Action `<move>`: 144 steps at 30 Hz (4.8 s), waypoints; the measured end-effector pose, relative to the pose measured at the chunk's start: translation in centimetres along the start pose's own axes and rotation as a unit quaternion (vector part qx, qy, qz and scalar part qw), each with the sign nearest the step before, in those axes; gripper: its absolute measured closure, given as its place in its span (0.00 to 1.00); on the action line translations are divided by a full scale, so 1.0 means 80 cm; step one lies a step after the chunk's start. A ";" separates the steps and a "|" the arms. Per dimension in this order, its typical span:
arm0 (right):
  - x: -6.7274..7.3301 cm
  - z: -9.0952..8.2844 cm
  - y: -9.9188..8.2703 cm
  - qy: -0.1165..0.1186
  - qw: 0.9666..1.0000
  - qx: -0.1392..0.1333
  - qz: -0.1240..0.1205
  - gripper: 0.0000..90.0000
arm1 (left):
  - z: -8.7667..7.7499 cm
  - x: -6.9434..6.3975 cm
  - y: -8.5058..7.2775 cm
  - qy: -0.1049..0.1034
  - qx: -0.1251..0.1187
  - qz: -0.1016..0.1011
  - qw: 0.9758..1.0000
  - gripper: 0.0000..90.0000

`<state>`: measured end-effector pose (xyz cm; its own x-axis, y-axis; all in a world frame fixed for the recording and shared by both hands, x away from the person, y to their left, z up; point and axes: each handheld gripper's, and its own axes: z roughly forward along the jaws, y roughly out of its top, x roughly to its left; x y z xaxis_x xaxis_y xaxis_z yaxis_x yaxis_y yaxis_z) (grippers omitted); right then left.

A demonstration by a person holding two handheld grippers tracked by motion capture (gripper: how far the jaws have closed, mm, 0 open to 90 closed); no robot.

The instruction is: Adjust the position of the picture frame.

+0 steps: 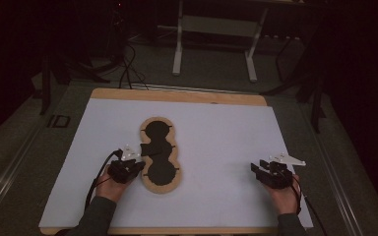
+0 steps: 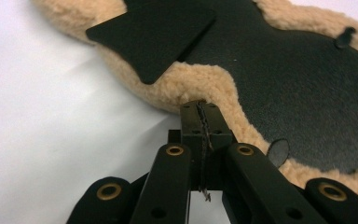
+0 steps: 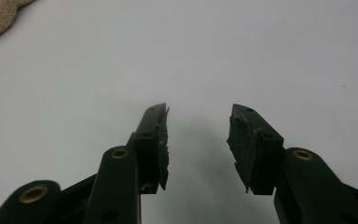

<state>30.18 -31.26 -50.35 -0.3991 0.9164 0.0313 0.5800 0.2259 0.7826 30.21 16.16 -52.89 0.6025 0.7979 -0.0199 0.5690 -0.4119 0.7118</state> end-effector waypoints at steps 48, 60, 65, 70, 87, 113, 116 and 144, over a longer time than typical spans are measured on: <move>-0.001 0.001 -0.001 0.003 1.000 0.001 0.001 0.61 | 0.024 -0.057 0.022 -0.058 -0.007 0.039 0.998 1.00; -0.001 0.002 -0.001 0.004 1.000 0.004 0.001 0.60 | 0.040 -0.088 0.036 -0.054 -0.009 0.063 0.997 1.00; -0.002 0.002 -0.001 0.004 1.000 0.003 0.000 0.60 | 0.049 -0.099 0.044 -0.060 -0.012 0.064 0.996 1.00; -0.002 0.002 -0.001 0.005 1.000 0.002 0.001 0.60 | 0.058 -0.108 0.052 -0.065 -0.015 0.064 0.996 1.00; -0.003 0.001 -0.001 0.007 1.000 -0.001 0.004 0.59 | 0.066 -0.115 0.065 -0.079 -0.021 0.085 0.993 1.00; 0.020 0.004 0.004 0.032 0.999 -0.009 -0.005 0.57 | 0.020 0.007 0.059 0.022 -0.061 -0.018 0.998 1.00; 0.024 0.005 0.005 0.039 0.999 -0.010 -0.004 0.57 | 0.023 0.016 0.060 0.030 -0.057 -0.026 0.998 1.00; 0.058 0.021 0.010 0.064 0.998 0.000 -0.019 0.54 | 0.057 0.055 0.071 0.087 -0.041 -0.112 0.989 0.79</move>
<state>30.01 -26.29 -50.60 -0.5091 0.8569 0.0807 0.5622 0.2601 0.7850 38.66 15.30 -52.11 0.3575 0.9315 -0.0670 0.6256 -0.1856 0.7578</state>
